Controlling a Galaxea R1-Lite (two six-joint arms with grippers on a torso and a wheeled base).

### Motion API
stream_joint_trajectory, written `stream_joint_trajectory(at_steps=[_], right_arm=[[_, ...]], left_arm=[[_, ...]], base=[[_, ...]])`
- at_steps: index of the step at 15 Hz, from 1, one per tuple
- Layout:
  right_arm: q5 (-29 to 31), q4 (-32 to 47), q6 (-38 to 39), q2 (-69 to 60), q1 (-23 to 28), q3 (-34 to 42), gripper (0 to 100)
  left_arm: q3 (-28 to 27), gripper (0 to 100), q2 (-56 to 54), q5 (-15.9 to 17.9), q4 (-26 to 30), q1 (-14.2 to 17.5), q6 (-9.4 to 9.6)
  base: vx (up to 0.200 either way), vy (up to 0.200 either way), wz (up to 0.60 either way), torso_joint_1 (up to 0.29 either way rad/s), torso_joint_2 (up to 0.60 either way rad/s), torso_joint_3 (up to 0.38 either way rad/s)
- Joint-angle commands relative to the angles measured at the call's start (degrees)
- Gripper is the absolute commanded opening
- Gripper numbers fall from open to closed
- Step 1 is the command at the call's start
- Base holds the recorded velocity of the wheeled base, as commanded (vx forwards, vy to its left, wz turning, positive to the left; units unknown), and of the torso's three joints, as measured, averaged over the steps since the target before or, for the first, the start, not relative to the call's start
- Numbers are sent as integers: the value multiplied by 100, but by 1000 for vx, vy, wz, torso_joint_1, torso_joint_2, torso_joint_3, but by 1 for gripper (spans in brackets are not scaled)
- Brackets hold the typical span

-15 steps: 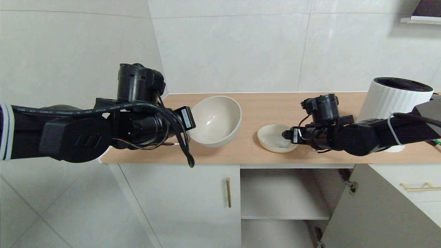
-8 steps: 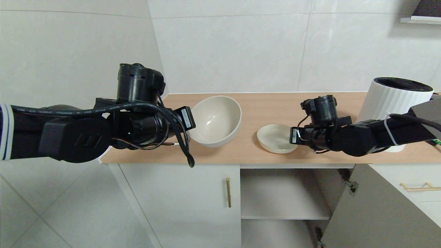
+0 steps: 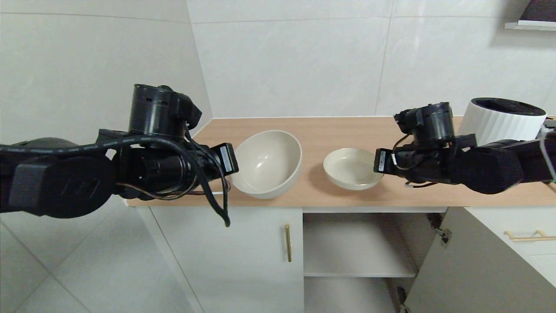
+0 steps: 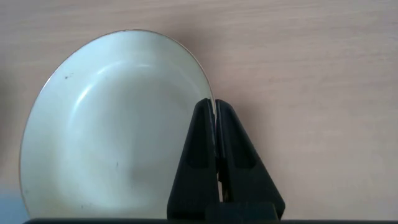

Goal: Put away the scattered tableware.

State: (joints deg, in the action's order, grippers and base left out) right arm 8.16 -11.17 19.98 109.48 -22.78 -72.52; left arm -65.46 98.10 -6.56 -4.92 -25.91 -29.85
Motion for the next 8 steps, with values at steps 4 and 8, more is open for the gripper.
stream_joint_trajectory(at_steps=[4,8], right_arm=[[-402,800,-38,-1193,-16,968,0],[-939,879,-293,-1632,-16,1821,0]], left_arm=[[851,0,-775,419,-17,-2,6],[1466,0,-1047,902,-26,-20,24]], base=[[0,0,0,0,0,0],[0,0,0,0,0,0]])
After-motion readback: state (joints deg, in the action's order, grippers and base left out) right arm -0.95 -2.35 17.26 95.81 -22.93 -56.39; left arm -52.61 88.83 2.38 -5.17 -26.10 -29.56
